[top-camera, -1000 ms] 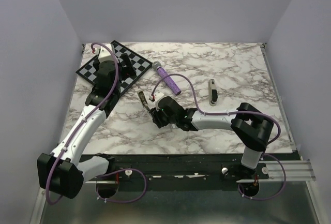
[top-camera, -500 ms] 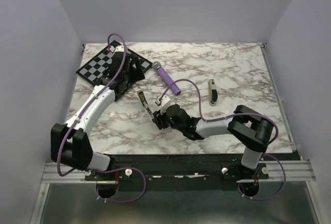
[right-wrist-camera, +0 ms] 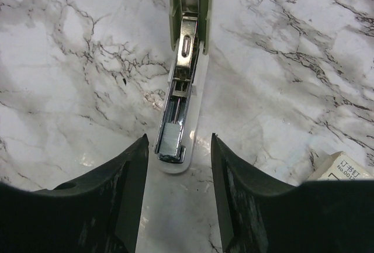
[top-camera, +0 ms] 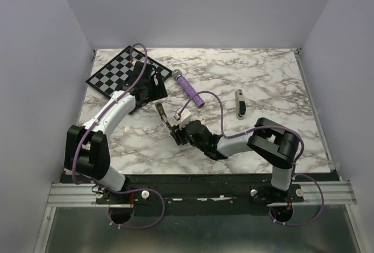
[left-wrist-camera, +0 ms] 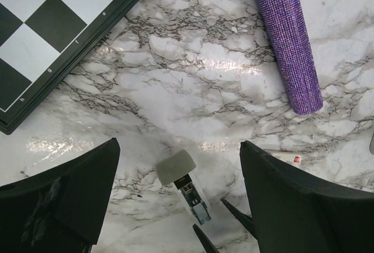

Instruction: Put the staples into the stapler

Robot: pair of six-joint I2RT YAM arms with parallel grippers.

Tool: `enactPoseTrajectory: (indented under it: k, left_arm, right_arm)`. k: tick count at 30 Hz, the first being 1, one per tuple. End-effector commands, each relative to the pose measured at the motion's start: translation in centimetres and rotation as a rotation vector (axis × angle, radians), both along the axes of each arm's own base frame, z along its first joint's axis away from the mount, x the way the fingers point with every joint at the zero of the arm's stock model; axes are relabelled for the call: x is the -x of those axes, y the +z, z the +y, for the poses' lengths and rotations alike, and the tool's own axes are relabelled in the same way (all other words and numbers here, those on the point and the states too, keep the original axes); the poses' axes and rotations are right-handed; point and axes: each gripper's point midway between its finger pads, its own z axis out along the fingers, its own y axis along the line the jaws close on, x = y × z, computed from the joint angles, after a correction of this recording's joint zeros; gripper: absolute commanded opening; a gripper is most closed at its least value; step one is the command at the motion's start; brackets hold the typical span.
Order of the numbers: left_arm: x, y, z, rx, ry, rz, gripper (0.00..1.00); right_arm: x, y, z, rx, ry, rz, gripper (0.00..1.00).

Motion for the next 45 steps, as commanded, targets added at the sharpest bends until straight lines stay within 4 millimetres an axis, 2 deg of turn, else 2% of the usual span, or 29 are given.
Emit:
enactPoseTrajectory:
  k: [1,8,19,22,24,33,38,45]
  left_arm:
    - [-0.1,-0.3,-0.8,0.045,-0.011,0.031,0.91]
    - [0.1,-2.3,-1.8,0.07,-0.041,0.093,0.91]
    - [0.5,-3.3,-2.5,0.11,-0.054,0.128,0.87]
    - [1.0,-3.8,-2.5,0.113,-0.053,0.147,0.84]
    - [1.2,-3.9,-2.5,0.118,-0.048,0.152,0.81]
    - [3.0,-4.7,-2.4,0.152,-0.028,0.177,0.65]
    - [4.1,-4.8,-2.9,0.183,-0.033,0.167,0.5]
    - [5.1,-4.7,-3.7,0.174,-0.053,0.158,0.44]
  right_arm:
    - [-1.2,0.5,0.6,-0.014,-0.056,-0.033,0.54]
    - [-1.4,-0.3,0.9,0.007,-0.057,-0.027,0.51]
    - [-1.5,-1.0,1.1,0.03,-0.048,-0.023,0.4]
    - [-1.4,-1.1,1.1,0.033,-0.042,-0.023,0.33]
    - [-1.4,-1.0,1.1,0.027,-0.041,-0.026,0.26]
    - [-1.5,-0.8,1.0,0.02,-0.05,-0.028,0.12]
    - [-1.6,-0.7,0.9,0.016,-0.055,-0.028,0.11]
    - [-1.5,-0.7,0.9,0.016,-0.049,-0.026,0.1]
